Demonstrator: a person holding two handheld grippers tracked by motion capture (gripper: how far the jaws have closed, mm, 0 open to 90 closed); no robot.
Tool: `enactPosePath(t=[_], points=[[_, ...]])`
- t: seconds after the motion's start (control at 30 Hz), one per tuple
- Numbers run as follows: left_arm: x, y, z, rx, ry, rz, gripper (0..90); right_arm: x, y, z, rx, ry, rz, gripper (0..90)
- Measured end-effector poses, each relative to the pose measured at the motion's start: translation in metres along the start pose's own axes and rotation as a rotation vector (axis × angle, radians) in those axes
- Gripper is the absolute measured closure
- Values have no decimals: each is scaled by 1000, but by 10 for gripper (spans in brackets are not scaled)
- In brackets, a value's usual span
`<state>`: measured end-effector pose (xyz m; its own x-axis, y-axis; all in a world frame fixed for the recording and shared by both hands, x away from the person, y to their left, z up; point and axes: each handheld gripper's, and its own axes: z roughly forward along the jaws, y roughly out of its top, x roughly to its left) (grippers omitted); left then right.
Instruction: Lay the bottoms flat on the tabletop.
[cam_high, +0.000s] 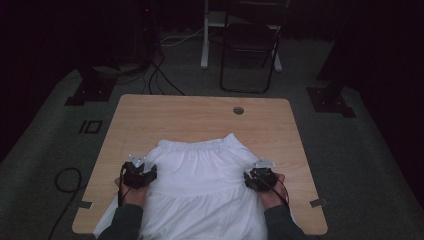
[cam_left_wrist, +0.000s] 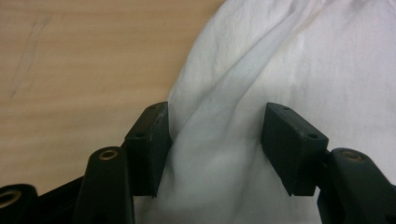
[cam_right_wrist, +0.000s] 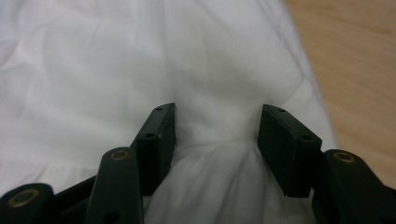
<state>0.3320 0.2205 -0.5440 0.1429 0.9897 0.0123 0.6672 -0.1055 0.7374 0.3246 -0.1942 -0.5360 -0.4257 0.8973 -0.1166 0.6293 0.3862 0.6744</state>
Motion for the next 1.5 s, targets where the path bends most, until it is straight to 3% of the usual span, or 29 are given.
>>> enactPosePath(t=[0.1, 0.13, 0.3, 0.4, 0.47, 0.57, 0.7, 0.8, 0.83, 0.87, 0.9, 0.93, 0.97, 1.1, 1.13, 1.2, 1.33, 1.5], points=[[0, 4, 5, -5, 0, -3, 416, -5, 3, 4, -2, -5, 18, 459], [0, 16, 17, -4, 6, -9, 412, -18, 13, 15, 4, -13, 56, 448], [3, 29, 28, 19, 11, -37, 404, -32, 28, 26, 50, 29, 91, 427], [2, 31, 20, 36, 15, -37, 436, -37, 30, 19, 40, 59, 85, 428], [1, 31, 6, 7, -23, -44, 436, -42, 29, 6, -8, 67, 99, 420], [-4, 26, -19, -26, -74, -16, 434, -47, 27, -16, -76, 73, 113, 420], [-12, 7, -44, -21, -126, 47, 425, -38, 20, -33, -106, 84, 42, 442], [-14, -4, -47, 1, -134, 70, 420, -31, 14, -32, -79, 102, 27, 441], [-14, -15, -47, 29, -135, 72, 418, -25, 4, -28, -34, 111, 14, 437], [-14, -15, -47, 29, -135, 72, 418, -25, 4, -28, -34, 111, 14, 437], [-12, -26, -44, 60, -128, 69, 418, -23, 0, -26, -22, 111, 10, 434], [-11, -29, -43, 73, -130, 68, 415, -18, -12, -20, 12, 103, 12, 428], [-11, -33, -43, 53, -134, 74, 412, -17, -16, -20, 12, 95, 17, 426], [-11, -35, -48, 67, -124, 90, 407, -13, -21, -27, 3, 78, 33, 404], [-10, -36, -49, 70, -125, 83, 402, -9, -21, -38, -34, 61, 27, 399], [-10, -39, -50, 59, -125, 87, 401, -6, -23, -44, -43, 64, 17, 394], [-11, -43, -49, 25, -125, 113, 384, -5, -32, -35, 6, 66, 25, 392], [-9, -40, -41, -1, -140, 126, 351, -3, -31, -26, -9, 24, 4, 395]])
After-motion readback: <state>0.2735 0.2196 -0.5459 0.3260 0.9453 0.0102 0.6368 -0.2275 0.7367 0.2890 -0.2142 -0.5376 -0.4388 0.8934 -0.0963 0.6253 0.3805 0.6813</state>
